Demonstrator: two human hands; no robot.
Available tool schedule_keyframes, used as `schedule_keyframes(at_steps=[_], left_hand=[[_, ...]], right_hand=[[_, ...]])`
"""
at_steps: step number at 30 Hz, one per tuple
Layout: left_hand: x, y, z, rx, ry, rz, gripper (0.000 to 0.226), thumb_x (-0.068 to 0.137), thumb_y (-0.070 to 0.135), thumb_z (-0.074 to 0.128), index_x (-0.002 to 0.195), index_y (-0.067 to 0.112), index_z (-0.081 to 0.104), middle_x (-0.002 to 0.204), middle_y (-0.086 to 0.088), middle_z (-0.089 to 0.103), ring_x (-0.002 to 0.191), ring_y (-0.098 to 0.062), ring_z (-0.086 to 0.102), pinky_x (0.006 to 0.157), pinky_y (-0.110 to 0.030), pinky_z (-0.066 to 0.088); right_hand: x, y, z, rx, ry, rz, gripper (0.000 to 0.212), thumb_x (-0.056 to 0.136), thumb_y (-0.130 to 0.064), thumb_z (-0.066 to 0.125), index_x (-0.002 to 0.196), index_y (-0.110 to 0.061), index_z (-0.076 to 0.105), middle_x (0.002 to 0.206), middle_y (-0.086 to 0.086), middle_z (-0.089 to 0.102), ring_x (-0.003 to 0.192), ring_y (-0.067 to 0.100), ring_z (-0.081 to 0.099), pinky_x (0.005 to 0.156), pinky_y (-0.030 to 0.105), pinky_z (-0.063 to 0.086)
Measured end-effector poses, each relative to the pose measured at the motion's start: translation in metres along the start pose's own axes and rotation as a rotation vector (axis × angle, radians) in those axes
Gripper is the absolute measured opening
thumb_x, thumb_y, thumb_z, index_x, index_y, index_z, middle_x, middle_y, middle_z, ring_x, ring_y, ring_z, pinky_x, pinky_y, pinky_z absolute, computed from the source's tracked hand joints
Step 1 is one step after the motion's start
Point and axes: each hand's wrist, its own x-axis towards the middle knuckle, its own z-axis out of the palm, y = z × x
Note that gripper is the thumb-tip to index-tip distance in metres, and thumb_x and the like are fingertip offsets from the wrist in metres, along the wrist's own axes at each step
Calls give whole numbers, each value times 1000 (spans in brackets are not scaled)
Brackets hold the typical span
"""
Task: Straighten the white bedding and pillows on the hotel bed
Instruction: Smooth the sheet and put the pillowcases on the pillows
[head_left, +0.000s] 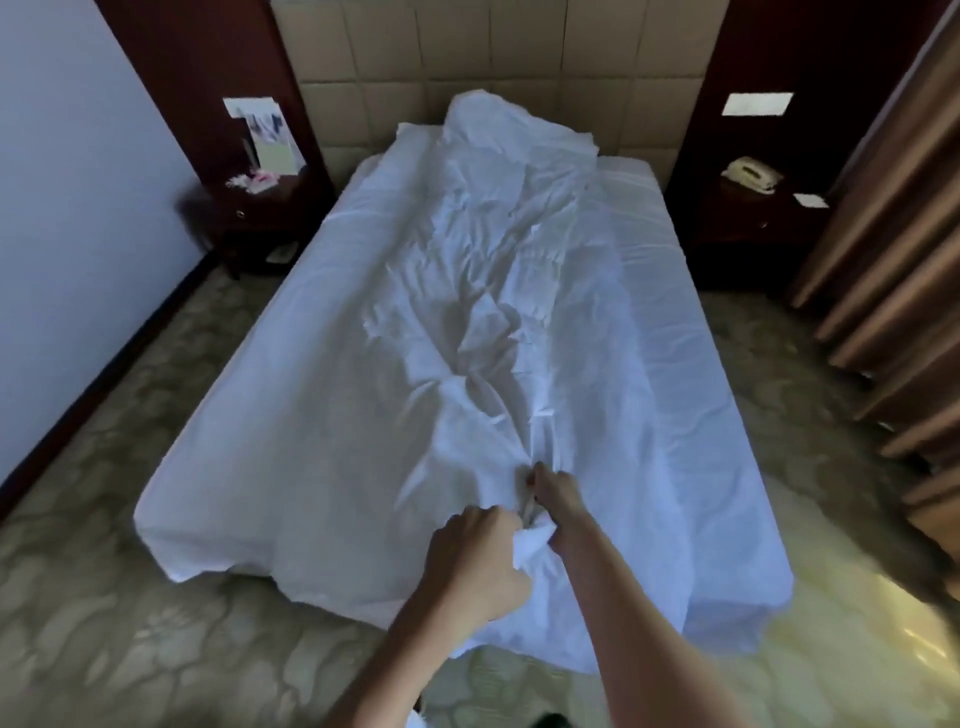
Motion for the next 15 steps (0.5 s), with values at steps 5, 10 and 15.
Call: schedule_keyframes(at_steps=[5,10,15], left_hand=[[-16,36,-15,-782,489,167,32,63,6,64,57,13,33,57,12,28,55,-9,26,48,-26,23],[-15,75,52,-495,195,57,20,65,15,59,58,10,41,56,1,42,56,-19,40,48,-28,26],[-54,86,127,-136,-73,-33,8,75,9,55,81,14,57,103,-19,65,100,-39,61,68,-30,40]], right_hand=[[-49,-98,-46,250,-6,-516,11,73,-17,53,70,-8,48,69,7,34,65,22,32,56,37,27],[-28,-28,-117,54,184,-291,24,84,-17,50,63,-5,56,60,6,49,64,21,47,54,30,37],[-13,74,-146,-201,143,31,21,88,-8,46,79,0,64,82,17,61,68,27,54,55,31,39]])
